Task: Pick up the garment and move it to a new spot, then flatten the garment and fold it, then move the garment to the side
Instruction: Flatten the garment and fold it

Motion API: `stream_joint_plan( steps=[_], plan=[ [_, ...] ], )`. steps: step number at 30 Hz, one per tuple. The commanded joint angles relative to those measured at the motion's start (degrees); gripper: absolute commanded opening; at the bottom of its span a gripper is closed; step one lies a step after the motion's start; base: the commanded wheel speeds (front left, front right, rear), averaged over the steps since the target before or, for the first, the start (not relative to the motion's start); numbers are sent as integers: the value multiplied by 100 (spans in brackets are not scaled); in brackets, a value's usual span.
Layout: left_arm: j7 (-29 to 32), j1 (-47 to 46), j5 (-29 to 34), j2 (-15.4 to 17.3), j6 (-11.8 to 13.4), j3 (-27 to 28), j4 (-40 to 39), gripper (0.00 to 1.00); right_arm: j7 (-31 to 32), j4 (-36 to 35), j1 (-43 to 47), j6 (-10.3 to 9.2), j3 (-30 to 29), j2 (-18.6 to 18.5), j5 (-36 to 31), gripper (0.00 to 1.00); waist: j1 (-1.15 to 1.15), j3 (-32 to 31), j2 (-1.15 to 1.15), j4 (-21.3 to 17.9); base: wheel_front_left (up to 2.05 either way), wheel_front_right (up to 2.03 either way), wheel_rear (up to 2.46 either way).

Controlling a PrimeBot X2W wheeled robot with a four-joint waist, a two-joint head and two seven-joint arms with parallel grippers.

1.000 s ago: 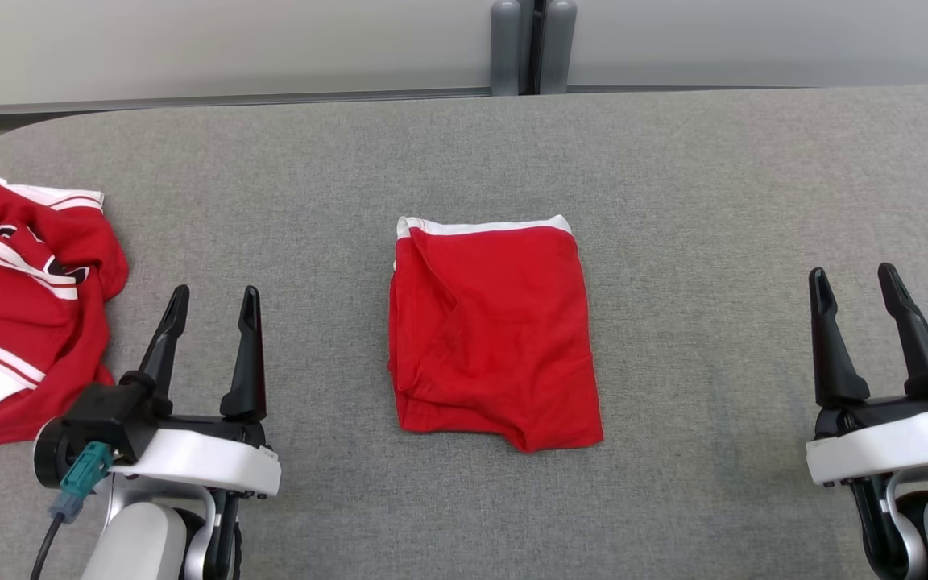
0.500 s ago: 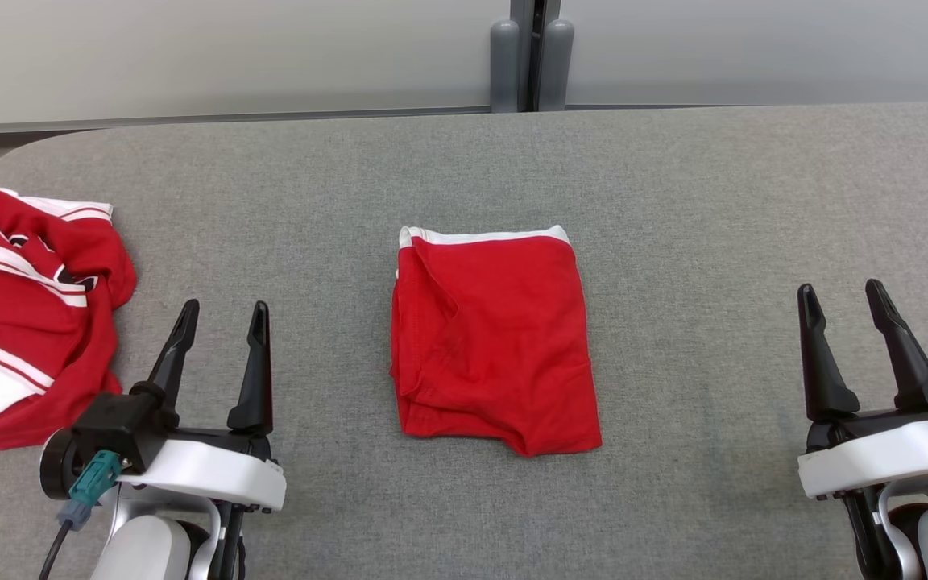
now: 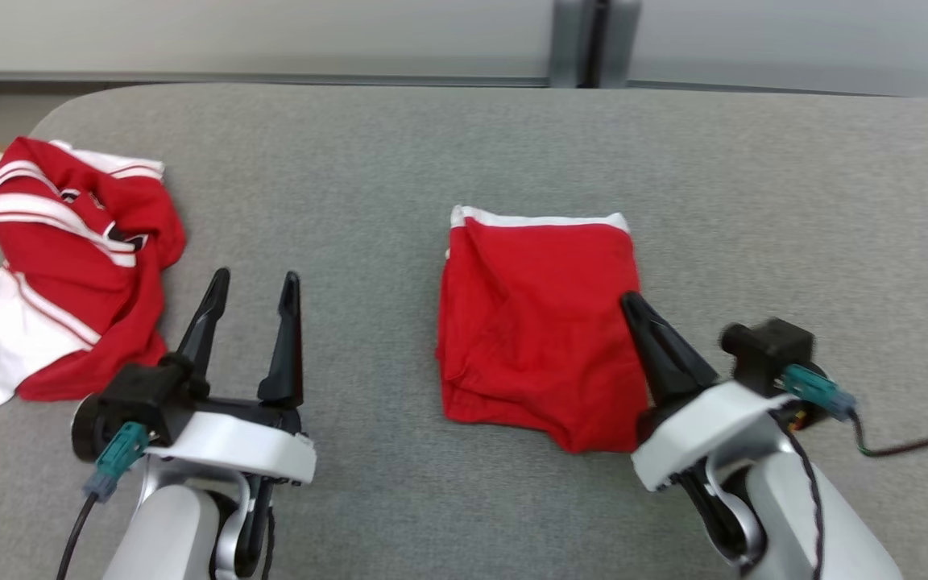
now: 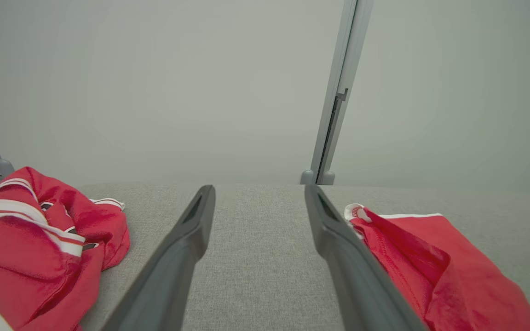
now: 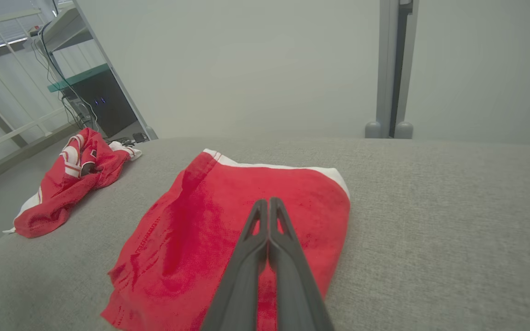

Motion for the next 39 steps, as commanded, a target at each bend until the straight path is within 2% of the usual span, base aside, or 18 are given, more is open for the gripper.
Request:
stream_joint_plan(
  steps=[1,8,14,19,25,26,27,28,34,39],
  plan=[
    [-42,-142,-9,-18,-34,-21,17,100,-64,167,-167,0,92,6,27,0,0,168,0,218,0,0,0],
    [-169,-406,-60,-220,-130,-196,266,100,-290,1550,-1082,0,983,156,339,0,0,381,0,689,0,0,0],
    [-252,-439,-77,-258,-128,-172,414,100,-440,2058,-1352,0,1717,216,605,0,0,391,0,740,0,0,0],
    [-282,-429,-57,-228,-127,-104,460,100,-781,2098,-1515,0,1956,233,763,0,0,364,0,610,0,0,0],
    [-296,-281,-36,-141,-90,3,454,100,-1167,1589,-1354,-1,1603,53,790,0,0,191,0,330,0,0,0],
    [-295,-247,-38,-128,-89,22,440,100,-1197,1492,-1262,-1,1438,-29,733,25,0,146,0,271,0,0,0],
    [-297,-209,-61,-111,-91,47,434,100,-1222,1388,-1163,-1,1278,-86,714,80,0,96,0,209,0,0,0],
    [-299,-180,-37,-67,-81,60,426,100,-1239,1276,-1060,0,1083,-142,666,100,0,50,0,150,0,0,0],
    [-298,29,-82,6,-51,151,367,100,-1256,706,-257,-1,-369,-413,323,100,0,-166,0,-115,0,0,0],
    [-265,148,-81,76,5,174,319,100,-1049,188,291,-1,-1221,-465,-74,100,0,-288,0,-288,0,0,0]
  ],
)
